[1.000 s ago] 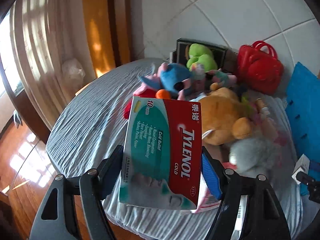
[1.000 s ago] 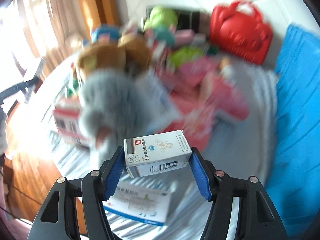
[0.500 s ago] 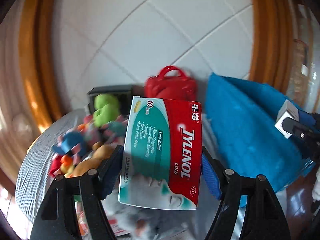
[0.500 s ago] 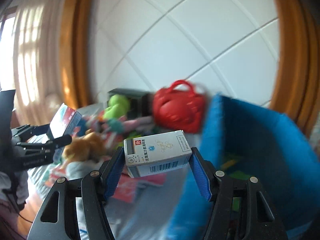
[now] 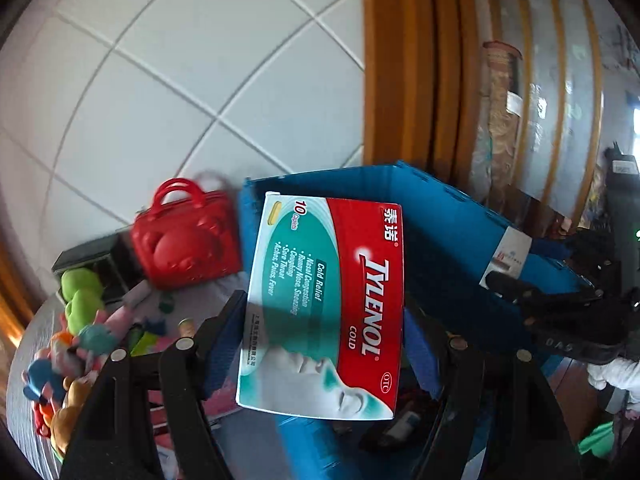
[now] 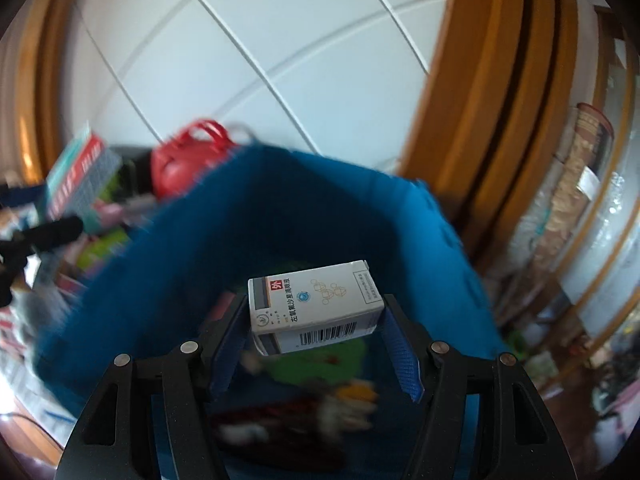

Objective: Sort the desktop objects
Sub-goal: 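Carry the Tylenol box and white medicine box over the blue crate, then open the right tool dropping the white box while the left tool releases the Tylenol box, then move both tools back from the crate to the heap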

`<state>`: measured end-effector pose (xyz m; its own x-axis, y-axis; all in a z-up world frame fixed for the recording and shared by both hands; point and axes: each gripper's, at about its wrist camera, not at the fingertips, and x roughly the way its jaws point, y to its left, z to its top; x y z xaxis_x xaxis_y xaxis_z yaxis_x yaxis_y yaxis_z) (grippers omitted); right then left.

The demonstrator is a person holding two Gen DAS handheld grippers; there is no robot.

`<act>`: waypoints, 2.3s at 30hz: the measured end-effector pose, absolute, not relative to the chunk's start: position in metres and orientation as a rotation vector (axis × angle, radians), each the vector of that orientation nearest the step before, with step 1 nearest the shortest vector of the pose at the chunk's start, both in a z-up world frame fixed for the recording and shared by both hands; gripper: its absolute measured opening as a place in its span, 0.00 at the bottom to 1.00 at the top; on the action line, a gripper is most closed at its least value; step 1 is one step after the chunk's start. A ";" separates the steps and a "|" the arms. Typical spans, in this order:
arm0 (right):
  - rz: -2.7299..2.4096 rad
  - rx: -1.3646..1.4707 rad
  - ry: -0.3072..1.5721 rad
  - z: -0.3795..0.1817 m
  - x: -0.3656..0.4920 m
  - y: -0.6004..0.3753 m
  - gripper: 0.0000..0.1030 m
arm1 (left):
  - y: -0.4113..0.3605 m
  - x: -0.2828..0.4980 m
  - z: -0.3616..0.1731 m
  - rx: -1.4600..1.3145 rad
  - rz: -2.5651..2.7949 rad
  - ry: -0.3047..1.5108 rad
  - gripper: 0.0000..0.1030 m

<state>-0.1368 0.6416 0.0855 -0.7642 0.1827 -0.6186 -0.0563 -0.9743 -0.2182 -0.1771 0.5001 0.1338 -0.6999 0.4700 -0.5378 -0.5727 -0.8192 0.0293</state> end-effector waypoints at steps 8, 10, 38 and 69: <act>2.782 -1.182 -0.305 0.055 -0.149 0.699 0.63 | 0.598 -0.195 0.112 -0.863 2.306 0.474 0.71; 2.785 -1.232 -0.306 0.053 -0.157 0.711 0.63 | 0.610 -0.209 0.104 -0.944 2.272 0.484 0.71; 2.743 -1.315 -0.416 0.039 -0.188 0.725 0.77 | 0.655 -0.237 0.055 -1.211 2.154 0.564 0.71; 2.770 -1.256 -0.396 0.044 -0.185 0.729 0.84 | 0.636 -0.220 0.066 -1.189 2.186 0.540 0.71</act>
<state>-0.1850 0.7290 0.0445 -0.6622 0.1726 -0.7292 0.0387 -0.9639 -0.2633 -0.2202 0.6356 0.0655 -0.4292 0.3003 -0.8518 -0.6623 -0.7458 0.0708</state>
